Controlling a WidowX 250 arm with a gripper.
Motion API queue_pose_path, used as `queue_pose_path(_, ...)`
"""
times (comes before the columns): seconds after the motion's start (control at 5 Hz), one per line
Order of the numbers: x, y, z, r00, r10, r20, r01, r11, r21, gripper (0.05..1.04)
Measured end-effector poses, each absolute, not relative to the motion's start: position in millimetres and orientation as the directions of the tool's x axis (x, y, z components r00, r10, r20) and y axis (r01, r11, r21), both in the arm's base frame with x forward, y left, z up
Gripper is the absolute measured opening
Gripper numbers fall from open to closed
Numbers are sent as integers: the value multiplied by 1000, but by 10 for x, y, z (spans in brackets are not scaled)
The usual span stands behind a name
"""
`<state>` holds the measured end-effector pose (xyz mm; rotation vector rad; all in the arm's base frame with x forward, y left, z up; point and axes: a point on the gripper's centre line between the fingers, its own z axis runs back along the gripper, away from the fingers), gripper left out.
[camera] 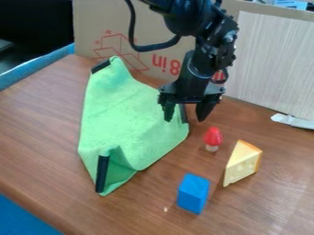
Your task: Unfold the cloth from top right to bottom left
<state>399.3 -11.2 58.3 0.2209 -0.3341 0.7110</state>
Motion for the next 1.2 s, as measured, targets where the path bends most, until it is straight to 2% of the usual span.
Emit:
queue_pose_path(0.4,3988,-81,527,706,611,359,-677,730,88,398)
queue_pose_path(0.6,3929,-97,488,719,607,338,-665,742,82,157)
queue_pose_path(0.8,3873,9,648,708,634,311,-674,738,27,72)
queue_pose_path(1.2,3679,344,1022,694,677,246,-675,730,-106,55)
